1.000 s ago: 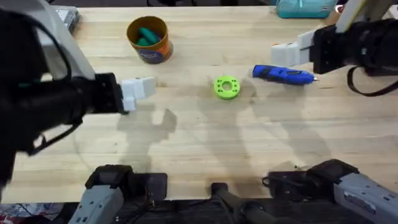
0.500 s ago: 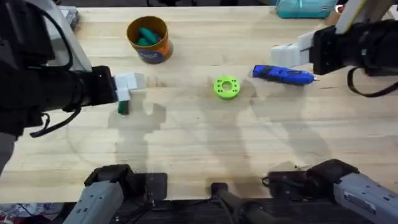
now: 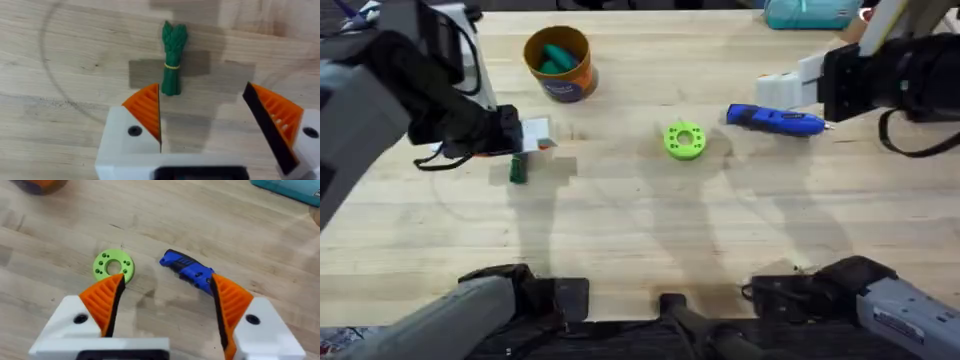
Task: Pick up the gripper from the table and insert it into the empty holder that is missing its gripper. Then pick up a screw, insert it into the mounting hole, and use the screwdriver to tighten it. Finally, clean up the table by picking up the vegetable and placing it into the bucket.
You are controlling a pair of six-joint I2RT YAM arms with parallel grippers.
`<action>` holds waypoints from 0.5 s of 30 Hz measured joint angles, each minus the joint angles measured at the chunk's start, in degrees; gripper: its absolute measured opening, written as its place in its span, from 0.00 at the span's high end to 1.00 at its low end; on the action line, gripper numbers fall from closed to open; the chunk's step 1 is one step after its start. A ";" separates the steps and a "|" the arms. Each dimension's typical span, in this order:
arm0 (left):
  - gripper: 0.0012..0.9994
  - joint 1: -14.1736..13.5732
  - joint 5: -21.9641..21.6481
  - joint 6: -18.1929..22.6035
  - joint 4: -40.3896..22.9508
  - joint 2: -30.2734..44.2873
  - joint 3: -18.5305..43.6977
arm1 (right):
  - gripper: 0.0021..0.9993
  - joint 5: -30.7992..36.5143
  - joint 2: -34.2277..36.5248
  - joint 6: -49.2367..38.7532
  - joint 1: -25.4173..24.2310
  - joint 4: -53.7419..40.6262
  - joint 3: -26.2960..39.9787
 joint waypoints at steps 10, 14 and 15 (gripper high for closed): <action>0.01 0.00 -2.22 0.37 0.59 8.47 0.00 | 0.00 0.00 0.00 0.00 0.00 -0.02 0.00; 0.01 0.00 -2.22 0.37 0.59 8.47 0.00 | 0.00 0.00 0.00 0.00 0.00 -0.02 0.00; 0.01 0.00 -2.22 0.37 0.59 8.47 0.00 | 0.00 0.00 0.00 0.00 0.00 -0.02 0.00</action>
